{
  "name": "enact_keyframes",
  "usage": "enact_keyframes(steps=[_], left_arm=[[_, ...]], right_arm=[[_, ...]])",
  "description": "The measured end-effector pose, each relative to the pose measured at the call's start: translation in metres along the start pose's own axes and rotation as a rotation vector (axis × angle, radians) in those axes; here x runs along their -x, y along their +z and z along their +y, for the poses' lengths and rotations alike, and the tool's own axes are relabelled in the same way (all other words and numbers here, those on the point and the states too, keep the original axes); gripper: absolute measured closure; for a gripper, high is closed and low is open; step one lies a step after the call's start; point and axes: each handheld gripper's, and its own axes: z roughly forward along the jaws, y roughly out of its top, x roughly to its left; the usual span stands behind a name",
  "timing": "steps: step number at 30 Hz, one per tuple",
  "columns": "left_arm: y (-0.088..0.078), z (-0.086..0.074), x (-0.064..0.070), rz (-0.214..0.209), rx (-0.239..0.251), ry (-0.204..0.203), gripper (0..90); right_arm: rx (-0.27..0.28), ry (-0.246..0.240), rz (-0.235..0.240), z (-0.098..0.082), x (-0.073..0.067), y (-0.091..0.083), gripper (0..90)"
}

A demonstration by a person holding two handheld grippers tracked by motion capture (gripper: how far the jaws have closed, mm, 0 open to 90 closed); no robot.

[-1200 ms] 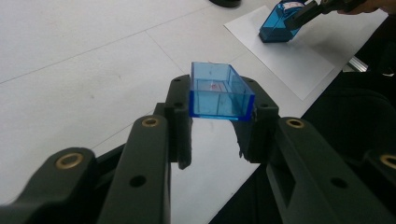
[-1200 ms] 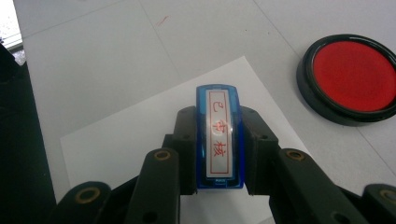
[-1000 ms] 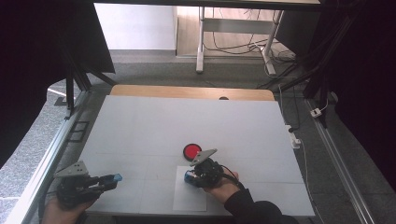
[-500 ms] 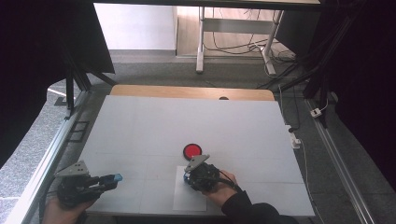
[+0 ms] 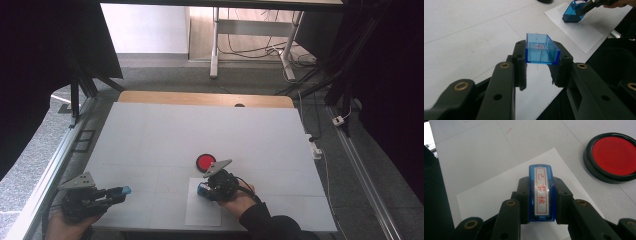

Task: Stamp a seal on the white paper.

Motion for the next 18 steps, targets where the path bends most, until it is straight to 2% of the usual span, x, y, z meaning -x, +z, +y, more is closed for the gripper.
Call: enact_keyframes(steps=[5, 9, 15, 18], left_arm=[[0.000, 0.000, 0.000, -0.002, -0.001, -0.001, 68.1], [0.001, 0.001, 0.000, -0.003, -0.002, -0.001, 68.2], [0.001, 0.001, 0.000, -0.001, -0.003, 0.001, 68.2], [0.001, 0.000, 0.000, -0.003, -0.003, 0.000, 68.2]], right_arm=[[0.007, 0.023, 0.018, -0.001, 0.002, 0.000, 71.2], [0.001, -0.006, -0.003, 0.000, -0.001, 0.001, 71.2], [-0.021, -0.073, -0.063, 0.003, -0.011, 0.002, 71.1], [-0.021, -0.071, -0.069, 0.003, -0.012, 0.002, 71.1]])
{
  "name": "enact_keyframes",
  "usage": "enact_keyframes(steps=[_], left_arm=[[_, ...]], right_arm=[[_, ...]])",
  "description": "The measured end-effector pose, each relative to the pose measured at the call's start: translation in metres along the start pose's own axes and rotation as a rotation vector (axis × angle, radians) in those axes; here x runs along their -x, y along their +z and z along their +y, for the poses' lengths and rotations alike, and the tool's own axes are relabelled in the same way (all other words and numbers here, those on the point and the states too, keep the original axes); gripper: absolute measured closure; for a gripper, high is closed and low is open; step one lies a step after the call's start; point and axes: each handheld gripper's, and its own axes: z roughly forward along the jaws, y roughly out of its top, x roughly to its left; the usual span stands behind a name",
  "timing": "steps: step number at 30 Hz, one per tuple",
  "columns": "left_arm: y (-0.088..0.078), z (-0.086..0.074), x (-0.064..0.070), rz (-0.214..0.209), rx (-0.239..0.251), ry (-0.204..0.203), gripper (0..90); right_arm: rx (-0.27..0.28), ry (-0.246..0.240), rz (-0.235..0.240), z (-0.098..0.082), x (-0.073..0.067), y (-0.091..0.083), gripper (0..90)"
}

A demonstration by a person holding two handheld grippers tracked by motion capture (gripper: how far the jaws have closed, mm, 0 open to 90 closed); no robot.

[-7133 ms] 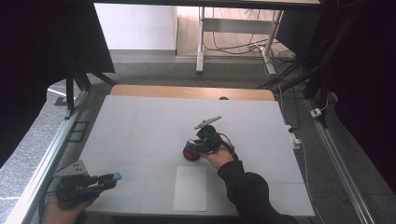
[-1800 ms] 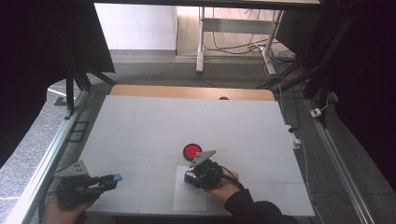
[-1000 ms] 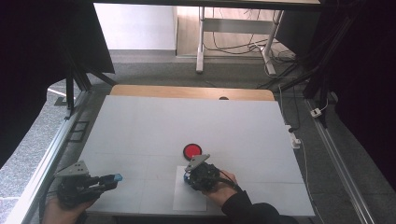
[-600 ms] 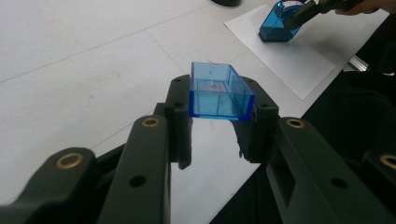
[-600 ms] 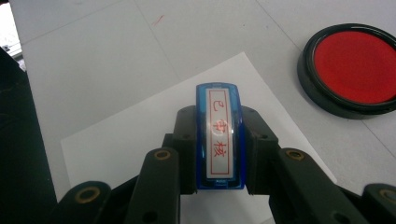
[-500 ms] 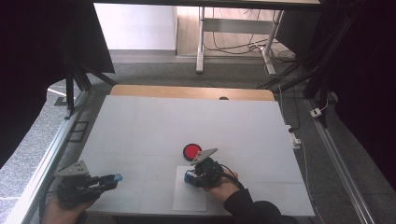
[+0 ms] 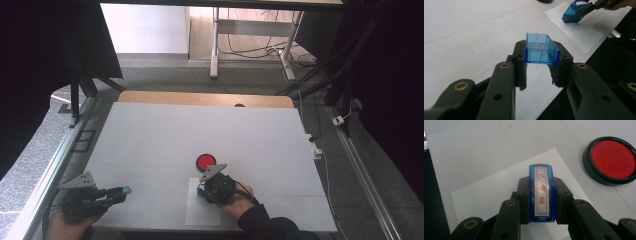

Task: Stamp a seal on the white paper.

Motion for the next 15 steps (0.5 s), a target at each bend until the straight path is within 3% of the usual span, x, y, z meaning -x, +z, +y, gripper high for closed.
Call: enact_keyframes(steps=[6, 15], left_arm=[[-0.0003, -0.0002, -0.0007, -0.001, 0.002, -0.003, 68.2], [-0.0003, -0.0001, -0.0010, -0.003, 0.002, -0.004, 68.2]], right_arm=[[-0.001, 0.003, 0.014, -0.0001, 0.0025, -0.0005, 71.0], [0.013, 0.046, 0.048, -0.0017, 0.0082, -0.0009, 70.9]])
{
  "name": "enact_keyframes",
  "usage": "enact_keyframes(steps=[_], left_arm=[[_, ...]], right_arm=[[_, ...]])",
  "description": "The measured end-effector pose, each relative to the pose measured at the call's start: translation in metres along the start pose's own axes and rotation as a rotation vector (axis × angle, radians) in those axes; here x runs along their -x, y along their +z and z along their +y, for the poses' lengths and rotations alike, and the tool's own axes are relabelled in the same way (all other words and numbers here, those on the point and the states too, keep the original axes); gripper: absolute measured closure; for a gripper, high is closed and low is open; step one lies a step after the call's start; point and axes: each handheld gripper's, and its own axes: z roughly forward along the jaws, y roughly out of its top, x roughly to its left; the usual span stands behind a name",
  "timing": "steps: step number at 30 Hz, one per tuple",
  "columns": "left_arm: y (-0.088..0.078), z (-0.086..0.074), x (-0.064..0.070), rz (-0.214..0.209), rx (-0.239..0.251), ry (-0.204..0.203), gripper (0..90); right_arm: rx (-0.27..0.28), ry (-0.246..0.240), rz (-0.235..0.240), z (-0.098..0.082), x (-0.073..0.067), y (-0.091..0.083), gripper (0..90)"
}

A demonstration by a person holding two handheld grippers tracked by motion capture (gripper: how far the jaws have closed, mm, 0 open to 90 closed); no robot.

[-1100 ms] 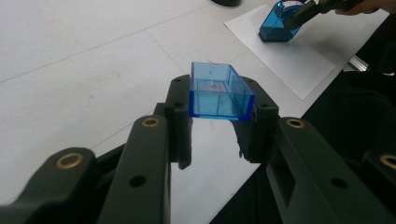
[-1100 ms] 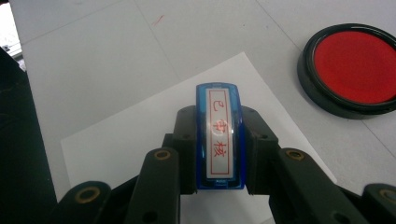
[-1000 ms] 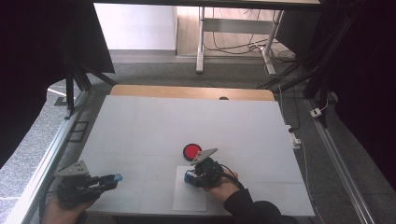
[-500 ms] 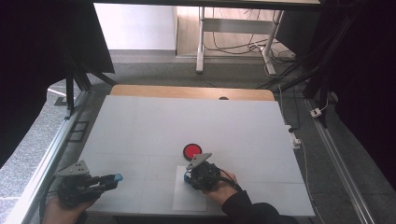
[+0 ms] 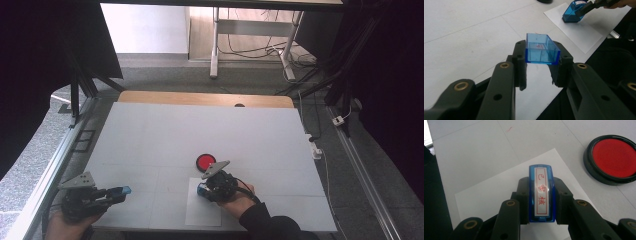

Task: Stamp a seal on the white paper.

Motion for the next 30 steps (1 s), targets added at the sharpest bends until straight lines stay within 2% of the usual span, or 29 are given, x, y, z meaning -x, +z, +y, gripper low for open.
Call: enact_keyframes(steps=[8, 18, 30], left_arm=[[0.000, 0.000, 0.000, -0.002, -0.001, -0.004, 68.1], [-0.001, -0.001, -0.001, -0.006, 0.002, -0.007, 68.2], [-0.001, -0.001, -0.001, -0.005, 0.002, -0.003, 68.2]], right_arm=[[0.026, 0.010, 0.024, 0.000, 0.002, -0.002, 70.8], [0.052, 0.007, 0.022, 0.003, 0.004, -0.010, 70.8], [0.111, 0.021, 0.034, 0.006, 0.006, -0.024, 70.9]])
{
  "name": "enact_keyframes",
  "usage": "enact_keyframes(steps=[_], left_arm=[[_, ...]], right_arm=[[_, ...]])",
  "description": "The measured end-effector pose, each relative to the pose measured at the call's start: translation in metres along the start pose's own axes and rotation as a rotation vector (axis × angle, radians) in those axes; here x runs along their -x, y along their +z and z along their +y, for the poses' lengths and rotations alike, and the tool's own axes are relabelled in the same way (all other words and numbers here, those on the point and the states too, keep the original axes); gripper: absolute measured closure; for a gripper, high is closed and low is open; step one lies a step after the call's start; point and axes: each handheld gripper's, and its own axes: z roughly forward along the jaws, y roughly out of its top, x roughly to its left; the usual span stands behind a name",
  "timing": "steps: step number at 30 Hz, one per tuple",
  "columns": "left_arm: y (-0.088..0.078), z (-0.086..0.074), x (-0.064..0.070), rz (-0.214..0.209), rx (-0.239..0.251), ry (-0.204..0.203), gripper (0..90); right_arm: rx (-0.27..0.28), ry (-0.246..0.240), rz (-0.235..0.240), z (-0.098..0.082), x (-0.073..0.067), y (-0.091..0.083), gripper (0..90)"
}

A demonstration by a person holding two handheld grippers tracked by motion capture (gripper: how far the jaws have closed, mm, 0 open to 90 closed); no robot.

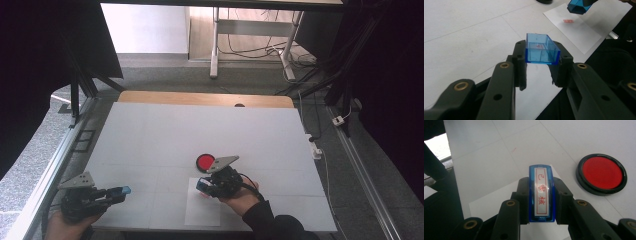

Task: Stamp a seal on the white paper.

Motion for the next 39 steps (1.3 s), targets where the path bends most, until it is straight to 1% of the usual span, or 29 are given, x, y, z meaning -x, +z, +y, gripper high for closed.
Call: enact_keyframes(steps=[2, 5, 10, 15, 22, 26, 33, 36, 39], left_arm=[[0.000, 0.000, 0.000, 0.000, 0.000, 0.000, 68.1], [0.000, 0.000, 0.000, -0.001, 0.001, -0.002, 68.1], [-0.001, -0.001, 0.000, -0.001, 0.002, -0.002, 68.1], [-0.001, -0.001, 0.000, -0.001, 0.001, -0.003, 68.2], [-0.001, -0.001, 0.000, -0.002, 0.001, -0.005, 68.2], [0.000, -0.001, 0.001, -0.001, -0.004, 0.001, 68.1], [0.000, -0.001, 0.001, -0.002, -0.006, 0.004, 68.2], [0.000, 0.000, 0.001, -0.005, -0.008, 0.004, 68.1], [0.000, 0.000, 0.002, -0.004, -0.009, 0.016, 68.1]], right_arm=[[0.010, 0.004, -0.002, 0.001, 0.001, -0.003, 70.9], [0.030, 0.023, 0.006, 0.002, 0.002, -0.007, 70.9], [0.050, 0.030, 0.015, 0.004, 0.003, -0.013, 70.9], [0.073, 0.018, 0.026, 0.008, 0.002, -0.018, 70.9], [0.108, 0.006, 0.028, 0.013, -0.001, -0.028, 71.0], [0.124, 0.001, 0.028, 0.015, -0.002, -0.033, 71.0], [0.173, -0.002, 0.042, 0.020, -0.004, -0.043, 71.0], [0.181, -0.006, 0.041, 0.020, -0.005, -0.046, 70.9], [0.186, -0.008, 0.049, 0.021, -0.005, -0.047, 70.9]])
